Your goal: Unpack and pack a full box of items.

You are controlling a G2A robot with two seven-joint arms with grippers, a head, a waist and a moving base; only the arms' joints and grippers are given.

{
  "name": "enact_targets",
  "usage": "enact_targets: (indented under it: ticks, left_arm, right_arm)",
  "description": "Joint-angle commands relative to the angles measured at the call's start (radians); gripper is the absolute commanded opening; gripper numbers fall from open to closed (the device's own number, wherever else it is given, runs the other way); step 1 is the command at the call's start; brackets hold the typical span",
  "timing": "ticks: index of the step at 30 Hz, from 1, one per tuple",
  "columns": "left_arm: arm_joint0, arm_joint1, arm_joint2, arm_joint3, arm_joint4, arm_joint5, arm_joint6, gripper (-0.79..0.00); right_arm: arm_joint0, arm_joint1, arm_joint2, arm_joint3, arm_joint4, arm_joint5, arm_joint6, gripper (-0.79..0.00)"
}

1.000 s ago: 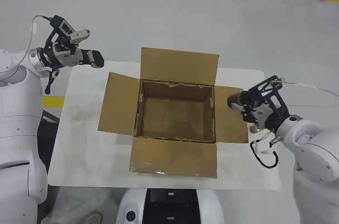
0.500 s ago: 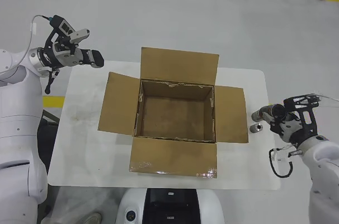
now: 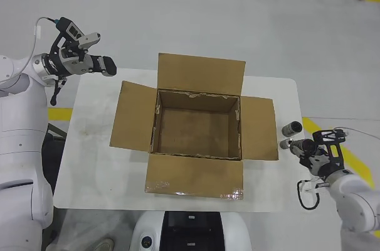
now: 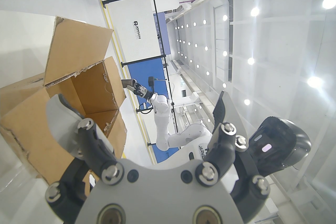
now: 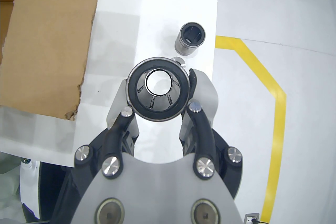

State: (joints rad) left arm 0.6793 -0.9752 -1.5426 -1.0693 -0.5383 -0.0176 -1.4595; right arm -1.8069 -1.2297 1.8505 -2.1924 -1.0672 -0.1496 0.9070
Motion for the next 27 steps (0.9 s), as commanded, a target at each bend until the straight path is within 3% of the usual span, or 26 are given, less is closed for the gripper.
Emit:
enact_targets:
  ticks: [1, 27]
  left_arm:
    - [0.000, 0.000, 0.000, 0.000, 0.000, 0.000, 0.000, 0.000]
    - [0.000, 0.000, 0.000, 0.000, 0.000, 0.000, 0.000, 0.000]
  right_arm:
    - [-0.011, 0.002, 0.012, 0.007, 0.002, -0.011, -0.003, -0.785]
    - [0.062, 0.009, -0.115, 0.274, -0.049, 0.019, -0.079, -0.785]
